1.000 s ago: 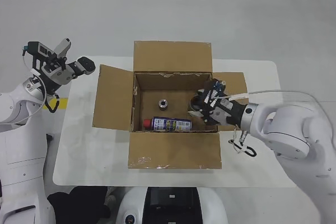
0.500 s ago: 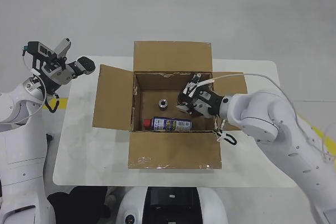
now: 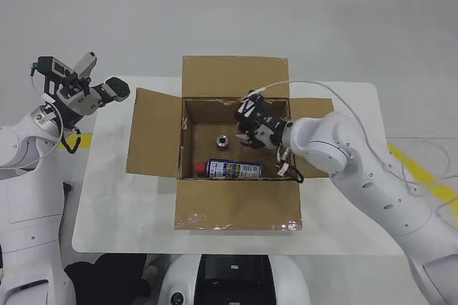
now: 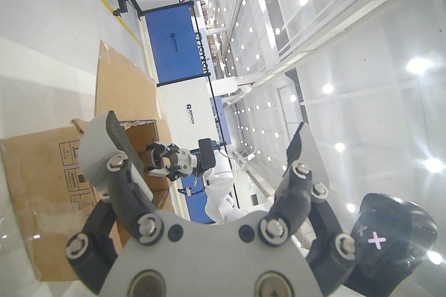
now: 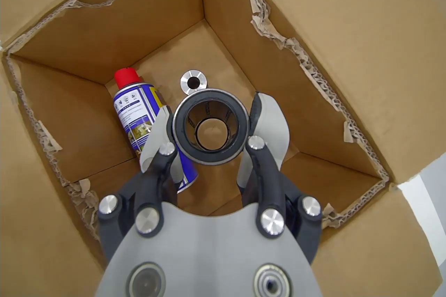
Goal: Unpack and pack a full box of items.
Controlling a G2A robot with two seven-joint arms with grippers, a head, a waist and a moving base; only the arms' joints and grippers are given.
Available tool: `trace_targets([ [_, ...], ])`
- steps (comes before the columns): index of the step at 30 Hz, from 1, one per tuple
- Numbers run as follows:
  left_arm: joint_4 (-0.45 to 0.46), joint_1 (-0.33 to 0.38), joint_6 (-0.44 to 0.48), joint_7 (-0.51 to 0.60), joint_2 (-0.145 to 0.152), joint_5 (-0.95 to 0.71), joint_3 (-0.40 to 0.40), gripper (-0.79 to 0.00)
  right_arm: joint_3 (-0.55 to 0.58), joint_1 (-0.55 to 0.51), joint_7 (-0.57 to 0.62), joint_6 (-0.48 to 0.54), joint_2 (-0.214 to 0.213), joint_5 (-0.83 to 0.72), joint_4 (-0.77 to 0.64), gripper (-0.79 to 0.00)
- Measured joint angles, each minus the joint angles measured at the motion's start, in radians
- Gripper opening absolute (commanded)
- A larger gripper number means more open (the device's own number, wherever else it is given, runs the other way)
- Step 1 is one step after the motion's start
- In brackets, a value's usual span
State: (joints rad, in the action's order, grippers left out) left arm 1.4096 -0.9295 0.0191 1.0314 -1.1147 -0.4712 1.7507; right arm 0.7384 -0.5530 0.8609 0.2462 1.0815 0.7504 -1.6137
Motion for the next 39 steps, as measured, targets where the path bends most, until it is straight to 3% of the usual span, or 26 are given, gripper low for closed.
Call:
trace_targets([
  [27,0.000,0.000,0.000,0.000,0.000,0.000,0.000,0.000,-0.133,0.074,-0.003,-0.107,0.119,0.046,0.259,-0.785],
  [28,0.000,0.000,0.000,0.000,0.000,0.000,0.000,0.000,-0.133,0.074,-0.003,-0.107,0.121,0.048,0.263,-0.742],
  [29,0.000,0.000,0.000,0.000,0.000,0.000,0.000,0.000,-0.133,0.074,-0.002,-0.107,0.123,0.049,0.266,-0.548],
  [31,0.000,0.000,0.000,0.000,0.000,0.000,0.000,0.000,-0.130,0.072,0.001,-0.108,0.126,0.052,0.271,-0.354],
  [32,0.000,0.000,0.000,0.000,0.000,0.000,0.000,0.000,-0.128,0.070,0.003,-0.108,0.127,0.052,0.272,-0.166],
  [33,0.000,0.000,0.000,0.000,0.000,0.000,0.000,0.000,-0.125,0.068,0.005,-0.108,0.128,0.055,0.273,-0.095],
  [39,0.000,0.000,0.000,0.000,0.000,0.000,0.000,0.000,-0.107,0.048,0.018,-0.101,0.130,0.069,0.264,-0.095],
])
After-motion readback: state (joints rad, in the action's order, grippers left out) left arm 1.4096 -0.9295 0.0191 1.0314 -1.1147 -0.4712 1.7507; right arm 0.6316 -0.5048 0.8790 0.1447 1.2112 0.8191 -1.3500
